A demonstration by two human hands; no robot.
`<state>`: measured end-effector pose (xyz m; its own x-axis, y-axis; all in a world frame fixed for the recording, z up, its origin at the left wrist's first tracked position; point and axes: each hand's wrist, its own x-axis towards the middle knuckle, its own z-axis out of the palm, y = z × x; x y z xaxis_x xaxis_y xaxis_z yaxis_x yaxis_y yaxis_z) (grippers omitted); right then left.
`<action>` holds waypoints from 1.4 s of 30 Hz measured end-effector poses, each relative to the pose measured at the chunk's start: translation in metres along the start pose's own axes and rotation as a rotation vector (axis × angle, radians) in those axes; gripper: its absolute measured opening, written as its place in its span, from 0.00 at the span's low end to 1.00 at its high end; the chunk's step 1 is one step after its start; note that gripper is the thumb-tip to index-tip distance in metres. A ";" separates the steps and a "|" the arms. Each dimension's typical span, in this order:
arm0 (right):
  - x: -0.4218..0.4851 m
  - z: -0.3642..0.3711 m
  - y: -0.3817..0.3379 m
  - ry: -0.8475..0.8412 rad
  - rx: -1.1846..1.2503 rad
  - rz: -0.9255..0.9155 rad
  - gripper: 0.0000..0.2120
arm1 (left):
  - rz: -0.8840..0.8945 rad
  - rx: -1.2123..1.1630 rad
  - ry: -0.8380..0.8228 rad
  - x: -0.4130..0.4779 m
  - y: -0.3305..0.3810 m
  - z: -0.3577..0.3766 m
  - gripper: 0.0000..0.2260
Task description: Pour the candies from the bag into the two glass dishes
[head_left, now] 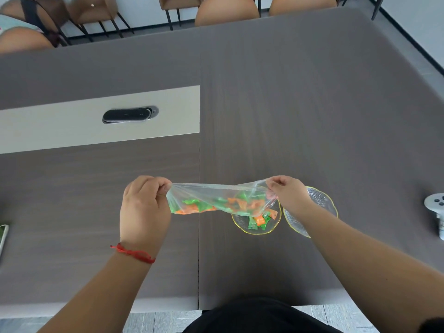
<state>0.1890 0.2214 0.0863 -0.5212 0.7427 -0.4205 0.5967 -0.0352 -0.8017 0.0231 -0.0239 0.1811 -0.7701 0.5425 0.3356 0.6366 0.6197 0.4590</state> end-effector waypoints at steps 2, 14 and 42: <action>0.000 -0.001 -0.001 -0.004 -0.006 -0.001 0.09 | 0.006 -0.002 0.006 0.000 0.001 -0.002 0.07; -0.008 -0.001 -0.014 -0.026 -0.002 -0.059 0.07 | -0.001 0.002 0.045 0.000 0.000 -0.014 0.07; -0.043 -0.076 -0.012 -0.073 0.045 -0.124 0.08 | -0.107 -0.081 -0.052 -0.011 0.037 -0.001 0.07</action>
<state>0.2509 0.2406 0.1469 -0.6331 0.6925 -0.3457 0.4981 0.0227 -0.8668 0.0551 -0.0078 0.1946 -0.8289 0.5059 0.2390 0.5440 0.6289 0.5555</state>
